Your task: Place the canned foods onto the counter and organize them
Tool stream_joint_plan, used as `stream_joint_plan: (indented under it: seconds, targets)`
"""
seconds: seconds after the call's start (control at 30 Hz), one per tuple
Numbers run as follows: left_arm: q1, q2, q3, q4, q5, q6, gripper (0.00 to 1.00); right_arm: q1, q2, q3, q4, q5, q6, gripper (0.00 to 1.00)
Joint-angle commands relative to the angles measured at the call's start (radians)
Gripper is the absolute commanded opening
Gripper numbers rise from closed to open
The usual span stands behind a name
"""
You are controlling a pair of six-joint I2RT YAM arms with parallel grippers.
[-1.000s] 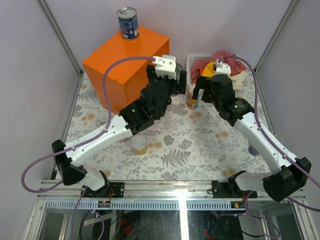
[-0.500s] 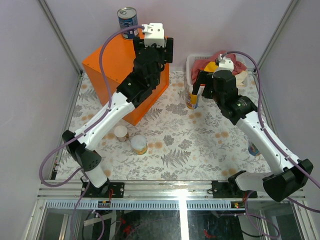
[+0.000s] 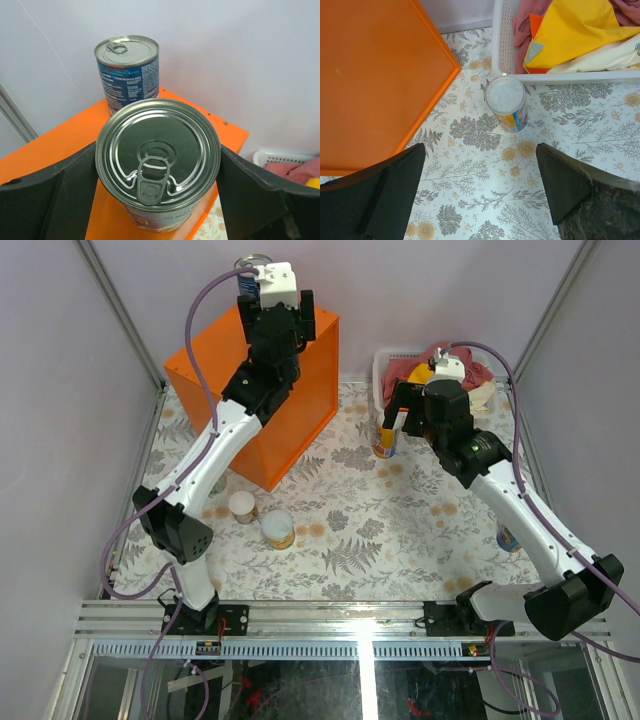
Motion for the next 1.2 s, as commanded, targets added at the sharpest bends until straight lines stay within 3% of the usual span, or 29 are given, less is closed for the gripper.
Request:
stream_joint_plan:
  seconds: [0.0,0.17,0.57,0.63,0.8,0.93,1.17]
  targets:
    - [0.034,0.006,0.145,0.130,0.038,-0.041,0.00,-0.006,0.005,0.021,0.044,0.001,-0.007,0.99]
    - [0.055,0.081,0.258,0.034,0.083,-0.069,0.00,-0.006,0.013,0.013,0.052,0.008,-0.009,0.99]
    - [0.091,0.125,0.278,-0.029,0.135,-0.139,0.00,-0.013,0.042,0.005,0.074,0.000,0.005,0.99]
    - [0.094,0.127,0.265,-0.024,0.126,-0.150,0.12,-0.014,0.048,0.006,0.076,-0.004,0.007,0.99]
    - [0.093,0.124,0.228,0.006,0.137,-0.164,0.67,-0.014,0.055,0.005,0.082,-0.007,0.008,0.99]
    - [0.093,0.132,0.221,0.015,0.156,-0.177,0.83,-0.015,0.056,0.002,0.082,-0.008,0.006,0.99]
    - [0.093,0.140,0.210,0.041,0.191,-0.203,0.97,-0.020,0.050,-0.002,0.086,-0.015,0.006,0.99]
